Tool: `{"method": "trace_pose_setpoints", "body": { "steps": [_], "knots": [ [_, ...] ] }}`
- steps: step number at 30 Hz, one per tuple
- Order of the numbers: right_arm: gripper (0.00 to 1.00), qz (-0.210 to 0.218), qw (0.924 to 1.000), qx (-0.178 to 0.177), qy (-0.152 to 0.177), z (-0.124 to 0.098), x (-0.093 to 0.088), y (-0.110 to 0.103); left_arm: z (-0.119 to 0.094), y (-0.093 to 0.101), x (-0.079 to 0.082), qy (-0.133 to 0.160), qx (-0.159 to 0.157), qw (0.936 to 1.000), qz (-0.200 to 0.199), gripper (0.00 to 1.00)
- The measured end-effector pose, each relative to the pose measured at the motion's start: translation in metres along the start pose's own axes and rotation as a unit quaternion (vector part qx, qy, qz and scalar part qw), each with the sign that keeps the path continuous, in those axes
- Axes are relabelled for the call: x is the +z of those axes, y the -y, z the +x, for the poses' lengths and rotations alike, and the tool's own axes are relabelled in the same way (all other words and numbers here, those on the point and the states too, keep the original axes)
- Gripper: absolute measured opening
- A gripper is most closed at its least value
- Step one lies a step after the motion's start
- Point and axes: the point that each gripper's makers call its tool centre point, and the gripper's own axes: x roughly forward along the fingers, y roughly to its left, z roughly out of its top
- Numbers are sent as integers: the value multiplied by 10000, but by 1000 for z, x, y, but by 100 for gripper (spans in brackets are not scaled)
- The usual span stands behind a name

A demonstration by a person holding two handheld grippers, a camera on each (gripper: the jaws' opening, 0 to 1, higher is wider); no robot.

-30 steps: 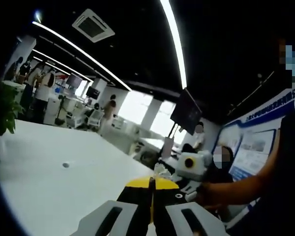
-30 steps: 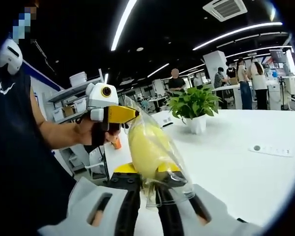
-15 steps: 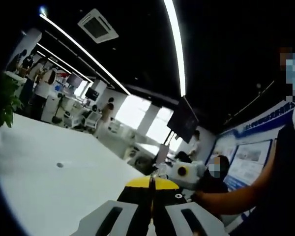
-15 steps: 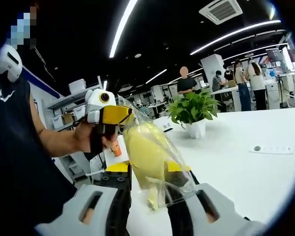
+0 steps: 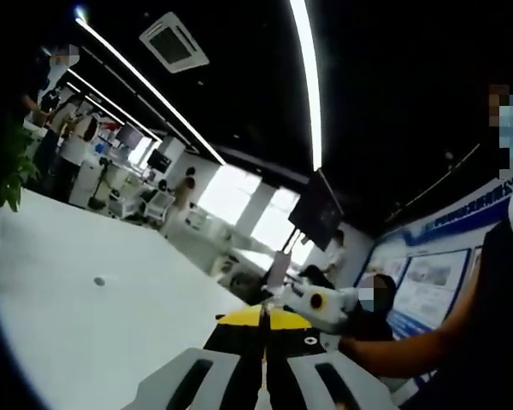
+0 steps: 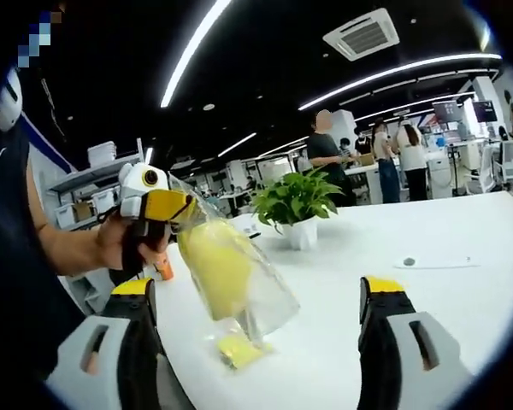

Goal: Compare the silicone blocks by pressing each to a similar depth, holding the contact briefly, and releasing to observe deformation and rebound differences across the visible hardness samples.

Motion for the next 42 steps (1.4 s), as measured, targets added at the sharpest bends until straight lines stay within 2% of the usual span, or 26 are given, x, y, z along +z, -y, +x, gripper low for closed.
{"method": "trace_pose_setpoints", "body": {
  "steps": [1, 9, 14, 15, 17, 19, 24, 31, 35, 42],
  "knots": [
    [96, 37, 9999, 138, -36, 0, -2, -4, 0, 0, -1, -13, 3, 10000, -4, 0],
    [96, -20, 9995, -239, -207, -20, -10, 19, 4, 2, 1, 45, -10, 10000, -16, 0],
    [96, -169, 9975, -631, -259, -37, -14, 35, 11, 0, -2, 22, 31, 10000, -17, 0],
    [96, -395, 9950, -850, -336, -44, -17, 44, 12, -2, -3, 14, 42, 10000, -32, 0],
    [96, -578, 9927, -1052, -139, -52, -12, 51, 15, -4, -4, 14, 59, 10000, -41, 0],
    [96, -491, 9933, -1038, -85, -58, -15, 52, 17, -6, -5, 16, 69, 10000, -44, 0],
    [96, -366, 9924, -1157, -185, -68, -28, 56, 23, -12, -10, 122, 170, 9996, -185, 0],
    [96, -365, 9914, -1225, -268, -76, -40, 56, 27, -24, -30, 219, 276, 9977, -587, 0],
    [96, -445, 9888, -1339, -479, -85, -54, 60, 27, -30, -45, 115, 301, 9972, -669, 0],
    [96, -362, 9883, -1385, -525, -100, -69, 60, 25, -44, -69, 87, 414, 9945, -962, 0]
  ]
}}
